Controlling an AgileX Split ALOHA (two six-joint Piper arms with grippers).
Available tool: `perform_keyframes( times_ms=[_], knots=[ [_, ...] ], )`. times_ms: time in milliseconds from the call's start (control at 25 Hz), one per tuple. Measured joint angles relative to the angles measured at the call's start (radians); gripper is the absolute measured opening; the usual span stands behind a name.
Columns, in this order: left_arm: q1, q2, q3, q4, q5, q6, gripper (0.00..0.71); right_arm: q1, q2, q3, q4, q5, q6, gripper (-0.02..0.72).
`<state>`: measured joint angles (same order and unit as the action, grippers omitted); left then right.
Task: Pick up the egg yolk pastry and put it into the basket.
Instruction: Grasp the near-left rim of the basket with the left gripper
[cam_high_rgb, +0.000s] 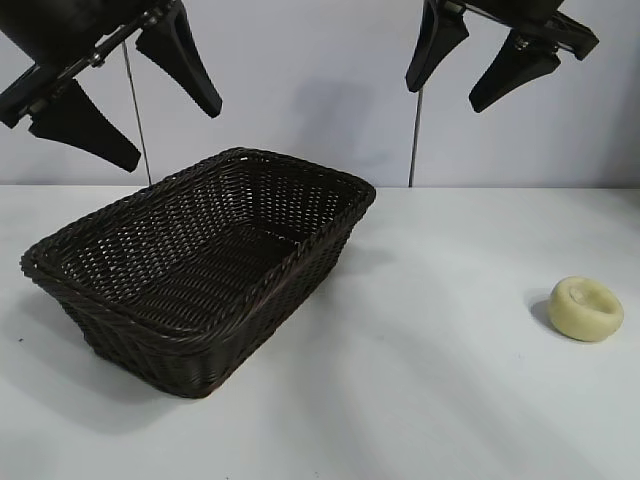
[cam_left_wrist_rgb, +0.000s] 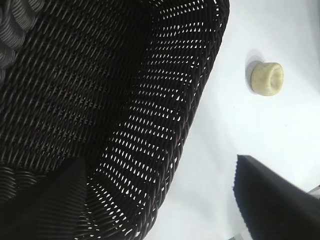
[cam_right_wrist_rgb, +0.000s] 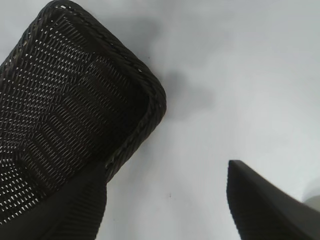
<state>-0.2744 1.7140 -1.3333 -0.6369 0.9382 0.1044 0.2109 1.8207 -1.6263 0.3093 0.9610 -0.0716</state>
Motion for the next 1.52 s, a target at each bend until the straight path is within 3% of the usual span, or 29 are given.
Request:
perform_keyframes(
  times_ms=[560,760,1040,1200,1520],
  knots=[
    [0.0,0.0,0.0,-0.009,0.0,-0.015,0.586,0.0,0.0,0.0,0.0,0.001,0.0,0.496],
    [0.0,-0.027,0.0,0.011,0.019,-0.111,0.586,0.0,0.0,0.0,0.0,0.002,0.0,0.496],
    [0.0,-0.14,0.024,0.149,0.083,-0.362,0.586,0.0,0.0,0.0,0.0,0.005,0.0,0.496],
    [0.0,-0.203,0.118,0.193,0.062,-0.482,0.586,0.0,0.0,0.0,0.0,0.006,0.0,0.496],
    [0.0,-0.25,0.375,0.215,-0.127,-0.706,0.586,0.0,0.0,0.0,0.0,0.01,0.0,0.496]
  ],
)
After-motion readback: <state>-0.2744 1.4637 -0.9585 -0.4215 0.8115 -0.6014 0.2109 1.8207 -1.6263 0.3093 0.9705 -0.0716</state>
